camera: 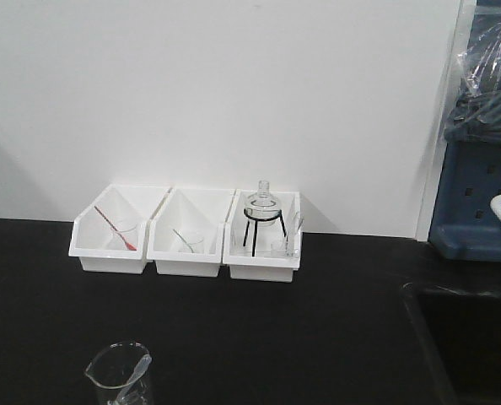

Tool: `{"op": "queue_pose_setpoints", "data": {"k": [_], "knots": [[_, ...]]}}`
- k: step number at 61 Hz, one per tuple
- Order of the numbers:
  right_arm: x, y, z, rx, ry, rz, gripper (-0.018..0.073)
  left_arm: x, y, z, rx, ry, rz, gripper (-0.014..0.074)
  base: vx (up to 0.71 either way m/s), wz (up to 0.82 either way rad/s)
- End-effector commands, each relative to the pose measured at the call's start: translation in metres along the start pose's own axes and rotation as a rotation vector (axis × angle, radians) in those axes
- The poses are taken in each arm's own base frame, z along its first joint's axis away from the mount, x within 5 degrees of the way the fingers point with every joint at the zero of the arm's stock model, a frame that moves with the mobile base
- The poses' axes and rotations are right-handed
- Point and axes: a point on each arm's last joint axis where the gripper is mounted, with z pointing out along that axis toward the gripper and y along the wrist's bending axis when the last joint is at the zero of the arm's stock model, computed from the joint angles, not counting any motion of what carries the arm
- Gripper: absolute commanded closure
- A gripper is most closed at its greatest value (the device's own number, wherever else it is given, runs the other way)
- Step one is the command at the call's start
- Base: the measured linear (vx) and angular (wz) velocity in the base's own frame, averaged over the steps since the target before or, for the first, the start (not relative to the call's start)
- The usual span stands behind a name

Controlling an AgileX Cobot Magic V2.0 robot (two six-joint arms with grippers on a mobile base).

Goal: Grab transparent chemical and place on left bench

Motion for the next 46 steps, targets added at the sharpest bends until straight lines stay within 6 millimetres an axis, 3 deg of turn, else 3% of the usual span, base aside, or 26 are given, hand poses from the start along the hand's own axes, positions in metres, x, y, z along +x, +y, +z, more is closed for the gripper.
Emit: {"op": "queue_pose_setpoints", "data": {"k": [1, 46], "knots": [[-0.0082, -0.0018, -0.0002, 0.035, -0.129, 0.007, 0.0567, -0.0028, 0.0001, -0.0013, -0.002, -0.081, -0.009, 0.0600, 0.00, 0.00], [-0.0070, -0.0021, 0.0000, 0.040, -0.128, 0.006, 0.0567, -0.0028, 0.0001, -0.0013, -0.002, -0.081, -0.009, 0.0600, 0.00, 0.00]]}}
